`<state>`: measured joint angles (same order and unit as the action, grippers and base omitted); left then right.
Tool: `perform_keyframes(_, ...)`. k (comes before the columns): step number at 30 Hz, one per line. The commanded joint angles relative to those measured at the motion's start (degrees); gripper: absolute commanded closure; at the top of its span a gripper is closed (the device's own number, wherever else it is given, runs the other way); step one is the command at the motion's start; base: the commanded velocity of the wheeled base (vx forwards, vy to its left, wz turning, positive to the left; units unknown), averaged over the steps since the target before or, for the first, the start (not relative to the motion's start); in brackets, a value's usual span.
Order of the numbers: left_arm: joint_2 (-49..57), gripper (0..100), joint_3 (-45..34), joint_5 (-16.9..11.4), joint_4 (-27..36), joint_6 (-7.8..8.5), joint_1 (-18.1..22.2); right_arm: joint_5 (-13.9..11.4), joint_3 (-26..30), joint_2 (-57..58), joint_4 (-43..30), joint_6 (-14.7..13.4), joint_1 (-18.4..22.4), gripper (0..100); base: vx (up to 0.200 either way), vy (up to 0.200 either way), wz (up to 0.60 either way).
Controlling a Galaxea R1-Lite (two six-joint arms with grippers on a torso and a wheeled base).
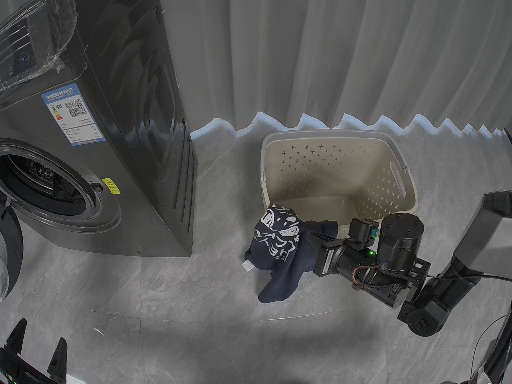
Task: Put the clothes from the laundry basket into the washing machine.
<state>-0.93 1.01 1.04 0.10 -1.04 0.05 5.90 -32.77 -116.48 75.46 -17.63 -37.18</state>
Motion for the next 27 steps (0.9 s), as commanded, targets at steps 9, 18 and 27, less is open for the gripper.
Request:
perform_keyframes(9, 0.31, 0, -1.01, -0.07, -0.01, 0.16, 0.04, 0.08, 1.22, -9.20, 0.04, 3.48, 5.98, 0, 0.000, 0.000, 0.00)
perform_keyframes(18, 0.40, 0, -1.01, -0.25, -0.10, 0.07, 0.04, -0.54, -6.78, -14.83, -0.40, 5.59, 7.74, 0, 0.000, 0.000, 0.00)
perform_keyframes(27, 0.40, 0, -1.01, -0.25, -0.01, -0.02, -0.05, -0.71, -14.87, -19.13, -0.05, 6.11, 7.83, 0, 0.000, 0.000, 0.00)
